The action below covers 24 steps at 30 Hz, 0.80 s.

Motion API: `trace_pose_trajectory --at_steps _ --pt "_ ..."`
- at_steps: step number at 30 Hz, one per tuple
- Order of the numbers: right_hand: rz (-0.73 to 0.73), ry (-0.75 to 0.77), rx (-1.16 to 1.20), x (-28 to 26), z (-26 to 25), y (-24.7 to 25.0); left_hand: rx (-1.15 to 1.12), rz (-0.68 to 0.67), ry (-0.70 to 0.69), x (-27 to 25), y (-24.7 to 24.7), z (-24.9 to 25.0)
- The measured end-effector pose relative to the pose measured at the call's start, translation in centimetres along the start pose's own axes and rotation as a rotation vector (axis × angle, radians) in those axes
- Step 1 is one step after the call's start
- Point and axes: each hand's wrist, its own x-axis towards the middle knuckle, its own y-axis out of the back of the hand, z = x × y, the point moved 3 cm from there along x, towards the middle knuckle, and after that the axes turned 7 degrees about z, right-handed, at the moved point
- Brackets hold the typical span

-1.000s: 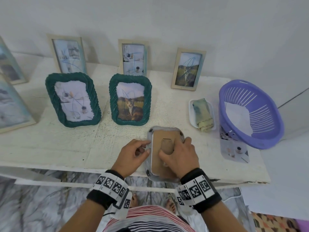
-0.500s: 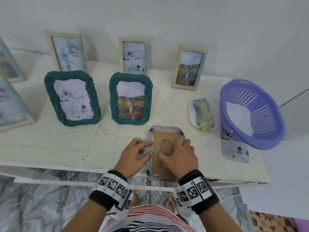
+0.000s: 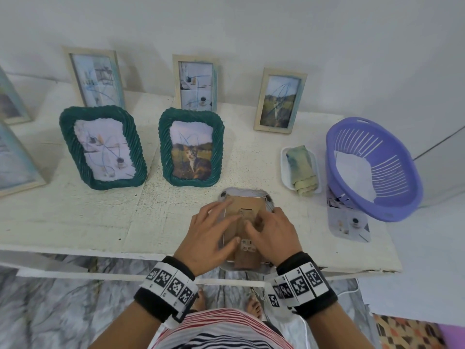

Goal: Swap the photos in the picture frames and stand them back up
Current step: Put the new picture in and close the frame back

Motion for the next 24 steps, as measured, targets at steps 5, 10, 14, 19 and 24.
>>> trace_pose_trajectory --at_steps 5,10,14,19,24 --pt "0.025 0.231 0.056 -1.2 2.0 1.1 0.095 -0.094 -0.006 0.0 -0.7 0.5" --pt "0.062 0.467 0.085 -5.1 5.0 0.8 0.075 -0.088 -0.009 -0.1 -1.0 0.1" --pt "0.089 0.556 0.08 -7.1 6.2 0.1 0.056 -0.093 0.002 -0.2 -1.3 -0.1" --pt "0.158 0.589 0.098 -7.8 6.8 -0.7 -0.013 -0.097 0.017 -0.3 -1.1 -0.1" --pt "0.166 0.608 0.089 -7.7 7.2 -1.0 -0.015 -0.088 0.009 -0.2 -1.0 0.0"
